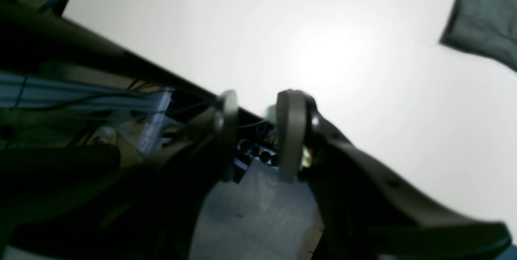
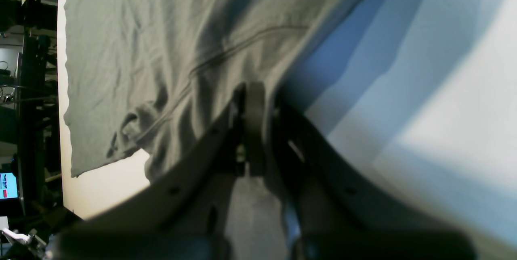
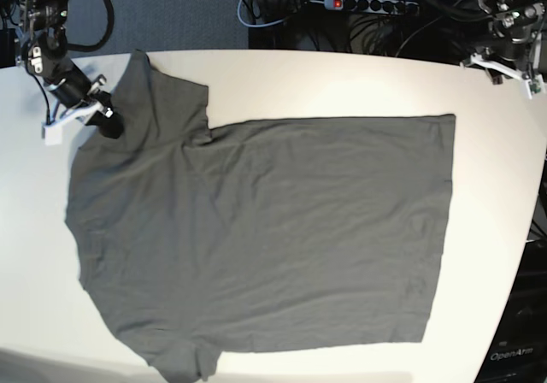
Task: Fold the T-shirt properly
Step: 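Lower the left gripper and grasp the shirt's hem corner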
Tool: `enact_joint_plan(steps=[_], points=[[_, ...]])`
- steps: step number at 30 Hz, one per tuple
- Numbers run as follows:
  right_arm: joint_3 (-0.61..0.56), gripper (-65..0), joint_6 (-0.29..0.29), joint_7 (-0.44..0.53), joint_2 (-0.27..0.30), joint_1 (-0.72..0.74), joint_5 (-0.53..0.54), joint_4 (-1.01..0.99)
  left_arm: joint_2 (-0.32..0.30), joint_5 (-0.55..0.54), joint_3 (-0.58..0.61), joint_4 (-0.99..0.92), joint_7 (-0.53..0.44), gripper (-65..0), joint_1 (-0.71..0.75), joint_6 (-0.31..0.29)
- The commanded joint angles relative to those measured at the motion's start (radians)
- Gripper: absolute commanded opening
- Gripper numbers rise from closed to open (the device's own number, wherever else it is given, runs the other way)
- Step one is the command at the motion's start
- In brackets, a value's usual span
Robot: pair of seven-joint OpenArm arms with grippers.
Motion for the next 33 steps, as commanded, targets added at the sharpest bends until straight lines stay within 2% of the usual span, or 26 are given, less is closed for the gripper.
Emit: enact_joint_plan(steps=[1, 3, 5, 6, 10, 11, 12, 17, 21, 24, 25, 29, 33], points=[[0.0, -64.7, 0.003, -0.013, 0.01, 0.002, 0.006, 0.008, -0.01, -0.011, -0.003, 0.012, -0.019, -49.2, -0.002, 0.004], [0.0, -64.7, 0.003, -0.013, 0.01, -0.002, 0.006, 0.006, -0.009, -0.007, -0.005, 0.012, -0.019, -51.0, -0.003, 0.004], [0.0, -64.7, 0.003, -0.013, 0.01, -0.005, 0.006, 0.008, -0.009, -0.004, -0.003, 0.012, -0.009, -48.9, -0.005, 0.004], [0.0, -64.7, 0.003, -0.013, 0.01, -0.005, 0.006, 0.008, -0.009, -0.002, 0.001, 0.012, -0.009, -45.6, 0.0, 0.004], [-0.002, -64.9, 0.003, -0.013, 0.01, -0.006, 0.006, 0.008, -0.004, -0.014, 0.0, 0.011, -0.02, -23.5, 0.01, 0.004], [-0.002, -64.9, 0.003, -0.013, 0.01, -0.006, 0.006, 0.008, -0.001, -0.017, -0.003, 0.011, -0.02, -19.5, 0.01, 0.004], [-0.002, -64.9, 0.003, -0.013, 0.01, -0.006, 0.006, 0.008, -0.001, -0.033, -0.005, 0.011, -0.02, -18.5, 0.007, 0.004], [-0.002, -64.9, 0.003, -0.011, 0.01, -0.006, 0.006, 0.008, -0.009, -0.091, 0.006, 0.011, -0.008, -29.9, -0.002, 0.004], [0.0, -64.9, 0.003, -0.013, 0.006, 0.0, -0.043, 0.008, -0.009, -0.099, 0.038, 0.009, -0.006, -30.2, -0.02, 0.004], [0.0, -64.9, 0.003, -0.01, 0.004, 0.0, -0.055, 0.005, -0.012, -0.16, 0.061, -0.009, 0.049, -30.2, -0.013, 0.004], [0.0, -64.9, 0.003, -0.01, 0.004, 0.0, -0.055, 0.005, -0.027, -0.194, 0.069, -0.025, 0.067, -30.2, -0.002, 0.004], [0.001, -64.9, 0.003, -0.008, 0.006, 0.002, -0.055, 0.003, -0.161, -0.419, 0.184, -0.14, 0.15, -30.4, 0.067, 0.004], [0.001, -64.9, 0.003, -0.005, 0.009, 0.002, -0.055, 0.003, -0.29, -0.659, 0.282, -0.289, 0.138, -30.6, 0.125, 0.004]])
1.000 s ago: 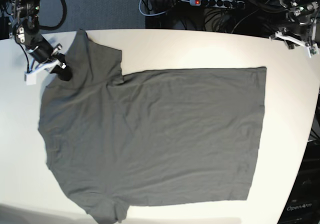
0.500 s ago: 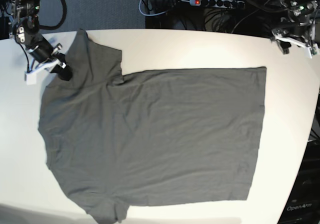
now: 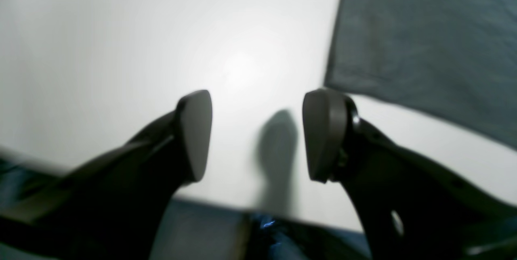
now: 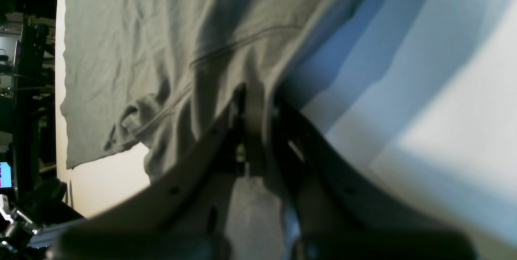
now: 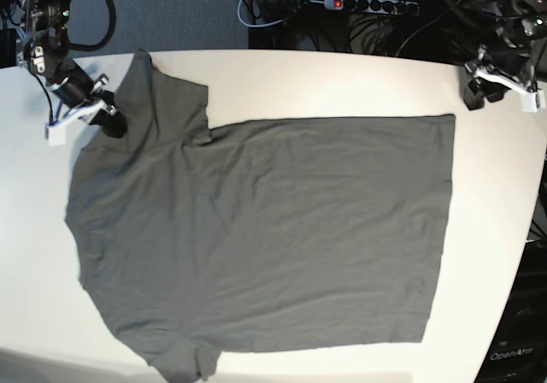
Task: Fold the T-shirt properly
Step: 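Lower the left gripper and grasp the shirt's hem corner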
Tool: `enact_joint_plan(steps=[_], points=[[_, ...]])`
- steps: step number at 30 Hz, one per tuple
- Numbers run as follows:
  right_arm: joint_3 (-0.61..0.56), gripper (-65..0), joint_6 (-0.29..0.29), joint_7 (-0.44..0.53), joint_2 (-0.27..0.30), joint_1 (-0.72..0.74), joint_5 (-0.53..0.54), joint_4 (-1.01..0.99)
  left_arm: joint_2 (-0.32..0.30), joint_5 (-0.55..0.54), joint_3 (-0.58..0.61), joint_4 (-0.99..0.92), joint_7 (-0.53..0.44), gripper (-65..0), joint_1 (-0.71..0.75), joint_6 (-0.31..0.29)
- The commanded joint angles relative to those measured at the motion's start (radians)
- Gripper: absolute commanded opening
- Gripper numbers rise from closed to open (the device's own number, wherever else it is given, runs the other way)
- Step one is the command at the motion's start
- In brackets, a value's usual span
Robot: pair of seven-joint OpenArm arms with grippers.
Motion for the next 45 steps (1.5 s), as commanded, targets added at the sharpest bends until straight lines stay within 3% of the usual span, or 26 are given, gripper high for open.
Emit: enact_joint_plan(steps=[1, 5, 12, 27, 33, 35, 38, 45], points=[[0.003, -64.9, -0.004, -0.011, 0.015, -0.001, -0.014, 0.003, -0.027, -0.003, 0.02, -0.018, 0.029, -30.6, 0.018, 0.003], [0.003, -64.9, -0.004, -0.011, 0.015, -0.001, -0.014, 0.004, -0.073, -0.072, 0.116, -0.063, 0.032, -30.6, 0.021, 0.003], [0.003, -64.9, -0.004, -0.011, 0.016, -0.001, -0.014, 0.003, -0.042, -0.07, 0.131, -0.066, 0.035, -30.5, -0.003, 0.003], [0.002, -64.9, -0.004, -0.011, 0.016, -0.009, -0.015, 0.003, 0.084, 0.129, 0.129, -0.066, 0.026, -30.6, -0.089, 0.003], [0.002, -64.9, -0.004, -0.011, 0.016, -0.009, -0.015, 0.003, 0.096, 0.164, 0.128, -0.066, 0.024, -31.2, -0.107, 0.003], [0.002, -64.9, -0.004, -0.011, 0.016, -0.009, -0.015, 0.003, 0.096, 0.163, 0.125, -0.066, 0.024, -35.5, -0.106, 0.003], [0.002, -64.9, -0.004, -0.011, 0.016, -0.009, -0.015, 0.003, 0.093, 0.163, 0.125, -0.067, 0.024, -47.0, -0.104, 0.003], [0.002, -64.9, -0.004, -0.011, 0.016, -0.009, -0.015, 0.003, 0.088, 0.164, 0.125, -0.067, 0.024, -62.8, -0.101, 0.003]])
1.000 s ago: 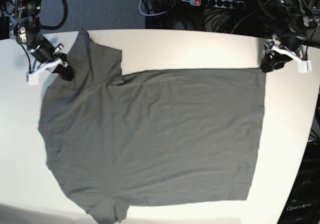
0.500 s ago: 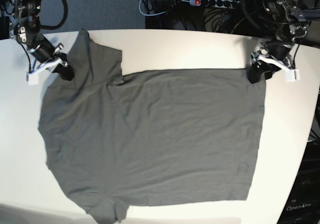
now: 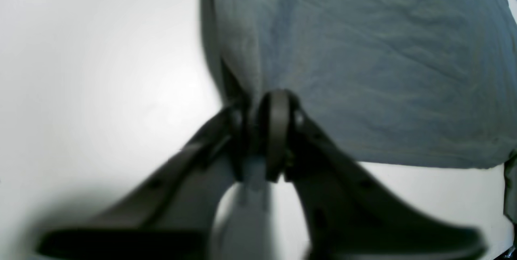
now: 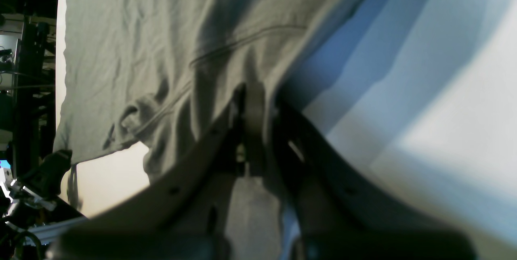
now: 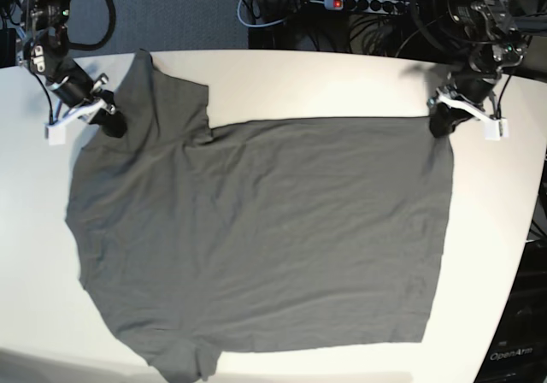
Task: Fold the T-shirt properly
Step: 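Lower the left gripper and grasp the shirt's hem corner, then drag the shirt edge with both grippers away from the table edge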
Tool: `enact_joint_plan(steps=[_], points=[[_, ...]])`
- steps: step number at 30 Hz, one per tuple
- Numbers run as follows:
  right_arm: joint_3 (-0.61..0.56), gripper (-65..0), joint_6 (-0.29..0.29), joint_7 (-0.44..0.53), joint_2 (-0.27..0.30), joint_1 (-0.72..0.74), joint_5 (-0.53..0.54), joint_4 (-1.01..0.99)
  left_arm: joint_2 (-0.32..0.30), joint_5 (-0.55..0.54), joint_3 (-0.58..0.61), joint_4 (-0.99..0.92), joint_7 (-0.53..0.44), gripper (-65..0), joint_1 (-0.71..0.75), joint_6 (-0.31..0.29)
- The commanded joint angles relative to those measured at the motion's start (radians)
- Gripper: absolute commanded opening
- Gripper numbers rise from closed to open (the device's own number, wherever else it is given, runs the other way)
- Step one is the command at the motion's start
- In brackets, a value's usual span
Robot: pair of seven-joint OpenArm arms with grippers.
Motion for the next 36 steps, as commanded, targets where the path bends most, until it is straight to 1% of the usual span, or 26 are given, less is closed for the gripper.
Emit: enact_joint_plan(steps=[1, 4, 5, 8, 9, 13, 15, 18, 21, 24, 26, 28, 34, 36], points=[[0.002, -64.9, -0.008, -0.014, 0.016, -0.005, -0.012, 0.003, -0.001, 0.075, 0.002, -0.007, 0.082, -63.0, 0.016, 0.02], [0.0, -64.9, -0.005, -0.014, 0.016, -0.005, -0.012, 0.007, -0.003, 0.075, 0.002, -0.001, 0.082, -62.3, 0.018, 0.02], [0.0, -64.9, 0.011, -0.014, 0.016, -0.007, -0.012, 0.008, -0.001, 0.075, 0.002, 0.005, 0.082, -62.3, 0.019, 0.02], [0.0, -64.9, 0.089, -0.019, 0.028, -0.008, -0.012, 0.01, 0.0, 0.069, 0.001, 0.008, 0.082, -62.3, 0.041, 0.02], [0.0, -64.9, 0.093, -0.019, 0.029, -0.008, -0.012, 0.008, -0.001, 0.071, 0.001, 0.016, 0.082, -62.3, 0.042, 0.02], [0.002, -64.9, 0.097, -0.014, 0.033, -0.024, -0.012, 0.022, 0.003, 0.067, -0.001, 0.077, 0.08, -62.3, 0.076, 0.02], [0.002, -64.9, 0.098, -0.014, 0.045, -0.035, -0.02, 0.045, 0.009, 0.066, -0.002, 0.131, 0.08, -62.3, 0.099, 0.02], [0.005, -64.7, 0.11, -0.013, 0.048, -0.053, -0.038, 0.106, 0.043, 0.066, -0.011, 0.22, 0.08, -62.3, 0.13, 0.02], [0.011, -64.7, 0.11, -0.013, 0.049, -0.087, -0.047, 0.189, 0.085, 0.072, -0.062, 0.318, 0.091, -62.3, 0.144, 0.02], [0.011, -64.7, 0.11, -0.016, 0.053, -0.093, -0.052, 0.243, 0.106, 0.074, -0.079, 0.401, 0.094, -62.3, 0.147, 0.02], [0.011, -64.7, 0.109, -0.022, 0.053, -0.093, -0.052, 0.269, 0.111, 0.074, -0.08, 0.447, 0.126, -62.3, 0.145, 0.02], [0.009, -64.6, 0.107, -0.024, 0.065, -0.088, -0.052, 0.292, 0.111, 0.072, -0.084, 0.492, 0.179, -62.3, 0.137, 0.02], [0.009, -64.6, 0.106, -0.025, 0.066, -0.068, -0.052, 0.333, 0.112, 0.075, -0.173, 0.567, 0.28, -62.3, 0.059, 0.02], [0.008, -64.6, 0.106, -0.037, 0.074, -0.05, -0.053, 0.332, 0.104, 0.075, -0.189, 0.567, 0.287, -62.3, 0.036, 0.02]])
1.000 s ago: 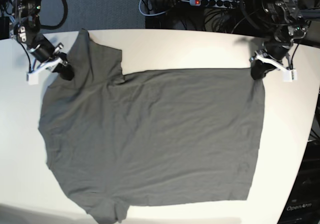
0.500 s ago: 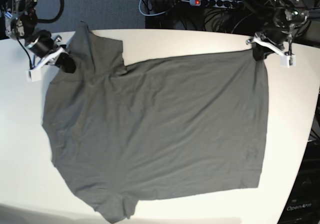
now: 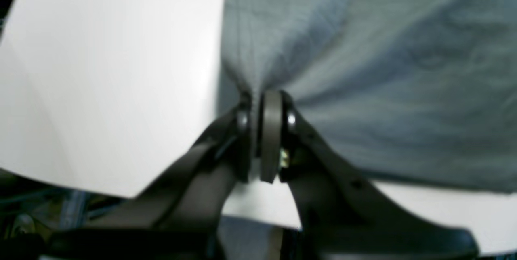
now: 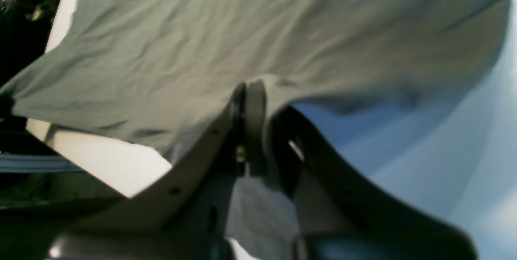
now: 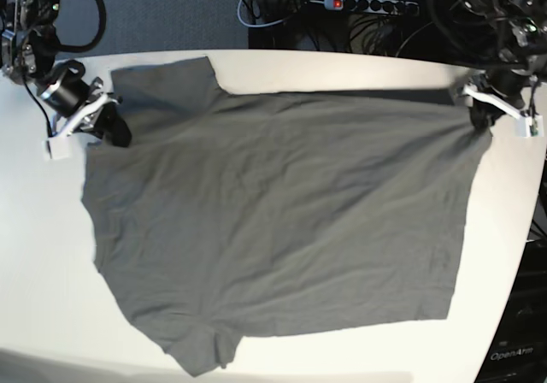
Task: Fold the T-shirt properly
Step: 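Drag the shirt edge with both grippers away from the table edge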
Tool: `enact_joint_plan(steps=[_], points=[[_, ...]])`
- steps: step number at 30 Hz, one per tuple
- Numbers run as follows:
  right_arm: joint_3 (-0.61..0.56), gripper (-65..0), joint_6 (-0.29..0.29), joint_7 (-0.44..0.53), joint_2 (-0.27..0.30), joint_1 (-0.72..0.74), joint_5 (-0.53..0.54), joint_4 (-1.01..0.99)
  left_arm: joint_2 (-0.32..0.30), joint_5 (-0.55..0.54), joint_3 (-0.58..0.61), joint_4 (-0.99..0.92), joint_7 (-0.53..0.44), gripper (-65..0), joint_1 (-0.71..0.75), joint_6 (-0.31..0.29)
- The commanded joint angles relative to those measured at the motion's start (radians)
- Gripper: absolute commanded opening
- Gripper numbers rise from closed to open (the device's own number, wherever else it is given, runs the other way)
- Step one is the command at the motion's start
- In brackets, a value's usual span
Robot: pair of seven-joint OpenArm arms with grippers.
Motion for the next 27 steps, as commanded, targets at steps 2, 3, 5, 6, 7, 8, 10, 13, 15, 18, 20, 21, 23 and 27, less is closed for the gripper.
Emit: enact_joint_plan(steps=[2, 3, 5, 6, 7, 8, 10, 13, 15, 18, 20, 21, 23, 27], points=[[0.006, -64.6, 0.013, 0.015, 0.026, 0.027, 0.022, 0.018, -0.012, -0.014, -0.005, 0.018, -0.017, -62.3, -0.019, -0.002], [0.004, -64.6, 0.013, 0.013, 0.027, 0.041, 0.022, 0.018, -0.02, -0.014, 0.0, 0.019, -0.014, -62.3, -0.027, -0.002], [0.003, -64.6, 0.013, -0.001, 0.027, 0.064, 0.022, 0.018, -0.03, -0.014, 0.015, 0.019, -0.01, -62.3, -0.048, -0.002], [0.003, -64.6, 0.013, -0.01, 0.027, 0.075, 0.022, 0.018, -0.032, -0.014, 0.02, 0.018, -0.008, -62.3, -0.056, -0.002], [0.003, -64.6, 0.013, -0.022, 0.027, 0.093, 0.022, 0.016, -0.032, -0.014, 0.023, 0.016, -0.008, -62.3, -0.063, -0.002], [0.003, -64.6, 0.013, -0.037, 0.027, 0.11, 0.022, 0.016, -0.032, -0.014, 0.023, 0.016, -0.008, -62.3, -0.074, -0.002], [0.003, -64.6, 0.013, -0.06, 0.027, 0.135, 0.022, 0.016, -0.032, -0.015, 0.023, 0.016, -0.008, -62.3, -0.093, -0.002], [0.003, -64.6, 0.013, -0.087, 0.027, 0.181, 0.022, 0.01, -0.032, -0.015, 0.023, 0.012, -0.007, -62.3, -0.129, -0.002], [0.004, -64.6, 0.013, -0.108, 0.027, 0.204, 0.022, 0.01, -0.033, -0.015, 0.026, 0.01, -0.007, -62.3, -0.154, -0.002], [0.003, -64.6, 0.013, -0.133, 0.027, 0.247, 0.021, 0.003, -0.044, -0.014, 0.075, 0.009, -0.007, -62.3, -0.179, -0.002], [0.001, -64.6, 0.013, -0.145, 0.027, 0.282, 0.021, -0.027, -0.049, -0.014, 0.113, -0.002, -0.008, -62.3, -0.202, -0.002], [0.001, -64.6, 0.013, -0.153, 0.027, 0.3, 0.019, -0.047, -0.049, -0.014, 0.129, -0.014, -0.013, -62.3, -0.209, -0.002], [0.001, -64.6, 0.013, -0.169, 0.026, 0.337, -0.005, -0.085, -0.05, -0.014, 0.153, -0.05, -0.016, -62.3, -0.231, -0.002], [0.003, -64.6, 0.017, -0.183, 0.023, 0.392, -0.079, -0.128, -0.052, -0.014, 0.164, -0.133, -0.019, -62.3, -0.277, -0.002]])
